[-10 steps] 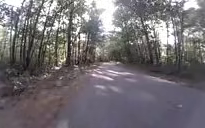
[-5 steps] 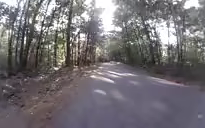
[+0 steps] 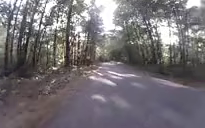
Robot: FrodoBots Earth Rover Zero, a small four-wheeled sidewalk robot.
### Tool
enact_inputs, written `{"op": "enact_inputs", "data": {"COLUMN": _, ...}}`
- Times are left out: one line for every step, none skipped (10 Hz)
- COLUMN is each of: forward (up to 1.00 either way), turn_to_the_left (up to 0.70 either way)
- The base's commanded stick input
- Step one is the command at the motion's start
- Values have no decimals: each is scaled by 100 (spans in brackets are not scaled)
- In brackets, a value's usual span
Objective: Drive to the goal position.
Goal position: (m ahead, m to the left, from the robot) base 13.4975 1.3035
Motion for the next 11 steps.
{"op": "enact_inputs", "data": {"forward": 70, "turn_to_the_left": -1}}
{"op": "enact_inputs", "data": {"forward": 70, "turn_to_the_left": -1}}
{"op": "enact_inputs", "data": {"forward": 70, "turn_to_the_left": -1}}
{"op": "enact_inputs", "data": {"forward": 70, "turn_to_the_left": -1}}
{"op": "enact_inputs", "data": {"forward": 70, "turn_to_the_left": -1}}
{"op": "enact_inputs", "data": {"forward": 70, "turn_to_the_left": -1}}
{"op": "enact_inputs", "data": {"forward": 70, "turn_to_the_left": -1}}
{"op": "enact_inputs", "data": {"forward": 70, "turn_to_the_left": -1}}
{"op": "enact_inputs", "data": {"forward": 70, "turn_to_the_left": -1}}
{"op": "enact_inputs", "data": {"forward": 70, "turn_to_the_left": -1}}
{"op": "enact_inputs", "data": {"forward": 70, "turn_to_the_left": -1}}
